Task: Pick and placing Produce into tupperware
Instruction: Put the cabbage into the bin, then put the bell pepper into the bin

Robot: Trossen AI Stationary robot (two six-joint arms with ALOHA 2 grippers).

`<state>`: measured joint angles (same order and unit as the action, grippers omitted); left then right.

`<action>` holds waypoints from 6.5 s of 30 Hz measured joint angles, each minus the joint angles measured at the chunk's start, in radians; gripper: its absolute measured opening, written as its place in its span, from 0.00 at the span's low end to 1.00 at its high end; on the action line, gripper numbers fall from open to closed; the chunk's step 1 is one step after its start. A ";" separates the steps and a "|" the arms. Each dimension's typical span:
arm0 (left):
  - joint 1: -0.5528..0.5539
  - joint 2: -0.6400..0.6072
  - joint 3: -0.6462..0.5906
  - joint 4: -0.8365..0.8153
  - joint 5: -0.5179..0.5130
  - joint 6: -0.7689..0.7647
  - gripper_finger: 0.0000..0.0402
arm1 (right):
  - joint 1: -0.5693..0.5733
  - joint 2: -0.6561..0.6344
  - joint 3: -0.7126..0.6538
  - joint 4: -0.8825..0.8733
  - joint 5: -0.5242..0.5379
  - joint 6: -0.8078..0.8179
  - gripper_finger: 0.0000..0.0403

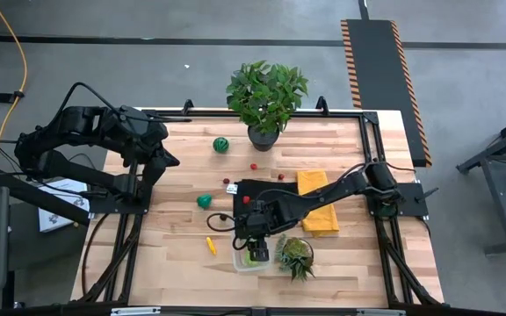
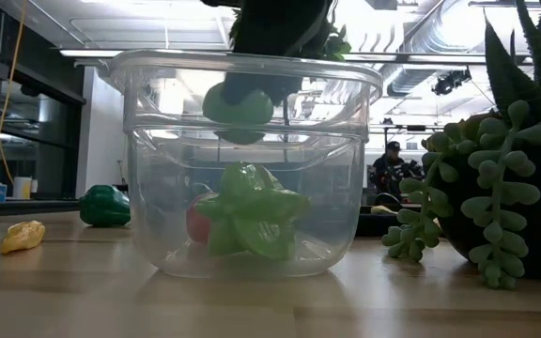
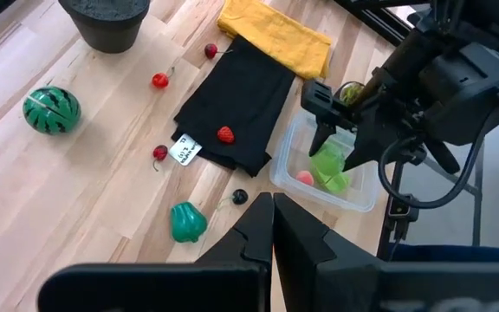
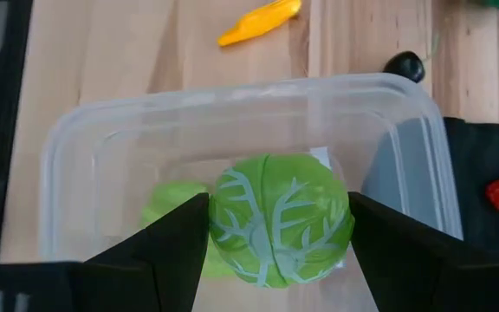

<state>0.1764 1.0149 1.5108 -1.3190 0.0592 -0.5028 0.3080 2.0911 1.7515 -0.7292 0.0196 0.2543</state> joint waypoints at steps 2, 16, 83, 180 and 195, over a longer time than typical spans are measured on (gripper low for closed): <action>0.000 0.000 0.000 0.000 0.000 0.002 0.00 | -0.002 0.000 0.000 0.001 0.000 0.000 0.62; 0.000 0.000 0.000 0.000 0.000 0.025 0.00 | -0.027 0.000 0.000 -0.021 -0.017 0.045 0.62; 0.000 -0.042 0.000 -0.045 0.026 0.184 0.00 | -0.236 -0.573 0.048 -0.388 0.086 0.024 0.21; 0.000 0.143 -0.780 0.507 0.026 -0.020 0.71 | -0.316 -1.058 -0.687 0.038 0.029 0.058 0.21; 0.000 0.170 -0.781 0.510 0.029 -0.031 0.71 | -0.319 -1.058 -0.687 0.038 0.044 0.042 0.21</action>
<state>0.1764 1.1847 0.7300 -0.8088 0.0879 -0.5343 -0.0112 1.0332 1.0645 -0.6910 0.0639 0.2959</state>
